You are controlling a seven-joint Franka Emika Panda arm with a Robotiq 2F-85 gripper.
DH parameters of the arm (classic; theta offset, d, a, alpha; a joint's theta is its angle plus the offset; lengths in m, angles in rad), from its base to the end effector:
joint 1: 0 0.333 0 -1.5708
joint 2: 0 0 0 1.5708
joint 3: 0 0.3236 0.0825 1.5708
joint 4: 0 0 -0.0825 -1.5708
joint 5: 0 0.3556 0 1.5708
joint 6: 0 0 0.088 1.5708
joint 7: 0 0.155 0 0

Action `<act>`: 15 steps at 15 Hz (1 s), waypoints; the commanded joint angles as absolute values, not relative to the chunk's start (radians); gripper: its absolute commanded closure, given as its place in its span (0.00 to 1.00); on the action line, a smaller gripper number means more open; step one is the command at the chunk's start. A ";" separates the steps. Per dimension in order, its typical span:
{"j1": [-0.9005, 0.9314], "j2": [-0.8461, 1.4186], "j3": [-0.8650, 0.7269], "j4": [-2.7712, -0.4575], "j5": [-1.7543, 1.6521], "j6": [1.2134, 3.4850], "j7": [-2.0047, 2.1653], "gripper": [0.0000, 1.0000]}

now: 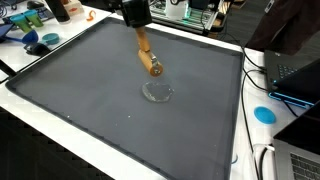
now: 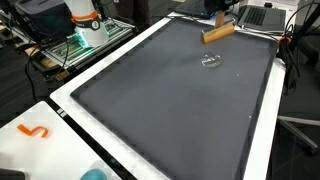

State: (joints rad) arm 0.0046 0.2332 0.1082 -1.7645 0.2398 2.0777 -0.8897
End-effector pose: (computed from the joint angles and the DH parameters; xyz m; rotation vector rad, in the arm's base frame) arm 0.6081 0.0873 0.4129 -2.6544 -1.2661 -0.2431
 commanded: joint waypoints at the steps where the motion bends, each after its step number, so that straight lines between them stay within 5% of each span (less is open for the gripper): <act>1: 0.030 0.226 0.122 -1.747 0.189 2.063 -0.879 0.77; 15: 0.135 0.313 0.190 -1.575 -0.003 1.928 -0.918 0.77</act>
State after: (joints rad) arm 0.1187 0.2832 0.1821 -1.6456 0.0506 1.9898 -0.9030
